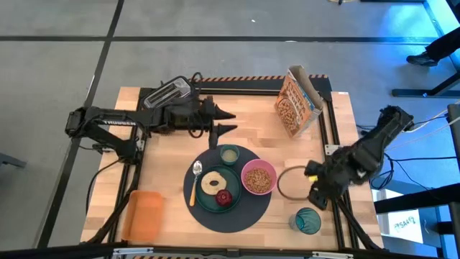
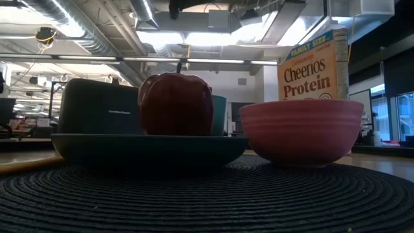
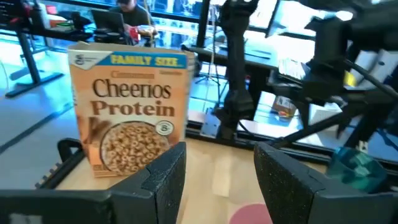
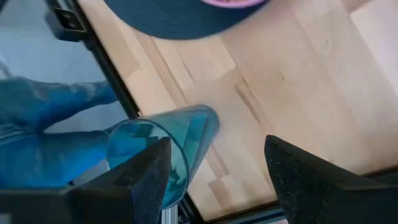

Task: Arrange a breakfast setting
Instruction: Move the blue glass to the middle left of the table

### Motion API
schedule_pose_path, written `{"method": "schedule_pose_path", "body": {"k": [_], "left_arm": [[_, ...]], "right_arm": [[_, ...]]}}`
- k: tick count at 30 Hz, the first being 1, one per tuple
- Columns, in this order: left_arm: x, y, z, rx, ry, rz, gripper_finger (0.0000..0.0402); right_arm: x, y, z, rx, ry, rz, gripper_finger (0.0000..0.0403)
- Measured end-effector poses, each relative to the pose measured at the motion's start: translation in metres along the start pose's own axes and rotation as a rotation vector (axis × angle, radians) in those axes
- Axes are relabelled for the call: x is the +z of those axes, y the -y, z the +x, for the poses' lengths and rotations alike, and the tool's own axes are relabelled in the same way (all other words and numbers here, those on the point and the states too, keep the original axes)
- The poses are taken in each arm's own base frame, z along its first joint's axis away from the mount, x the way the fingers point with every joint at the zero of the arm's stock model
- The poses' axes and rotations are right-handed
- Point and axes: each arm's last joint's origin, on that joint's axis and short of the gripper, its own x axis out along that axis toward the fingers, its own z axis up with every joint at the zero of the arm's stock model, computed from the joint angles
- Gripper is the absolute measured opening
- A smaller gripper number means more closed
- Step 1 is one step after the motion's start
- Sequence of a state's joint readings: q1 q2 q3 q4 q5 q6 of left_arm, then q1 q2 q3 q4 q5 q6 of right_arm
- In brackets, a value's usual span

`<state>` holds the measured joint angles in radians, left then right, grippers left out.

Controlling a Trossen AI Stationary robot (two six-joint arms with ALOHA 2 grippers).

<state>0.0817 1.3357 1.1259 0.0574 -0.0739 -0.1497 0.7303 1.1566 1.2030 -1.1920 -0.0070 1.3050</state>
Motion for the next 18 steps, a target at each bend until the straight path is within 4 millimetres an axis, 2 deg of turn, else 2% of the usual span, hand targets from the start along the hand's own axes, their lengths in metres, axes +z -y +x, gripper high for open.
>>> {"method": "schedule_pose_path", "body": {"k": [5,11,18], "left_arm": [[0.002,-0.011,0.001,0.016,0.004,-0.03,0.0183],[0.002,-0.014,0.001,0.006,-0.002,-0.032,0.0183],[0.0,-0.014,0.001,0.009,-0.025,-0.031,0.0183]], "right_arm": [[-0.018,-0.013,0.017,-0.06,0.005,0.036,0.0246],[-0.034,-0.025,0.035,-0.107,-0.026,0.054,0.0246],[-0.039,-0.03,0.055,-0.199,-0.044,0.046,0.0246]]}}
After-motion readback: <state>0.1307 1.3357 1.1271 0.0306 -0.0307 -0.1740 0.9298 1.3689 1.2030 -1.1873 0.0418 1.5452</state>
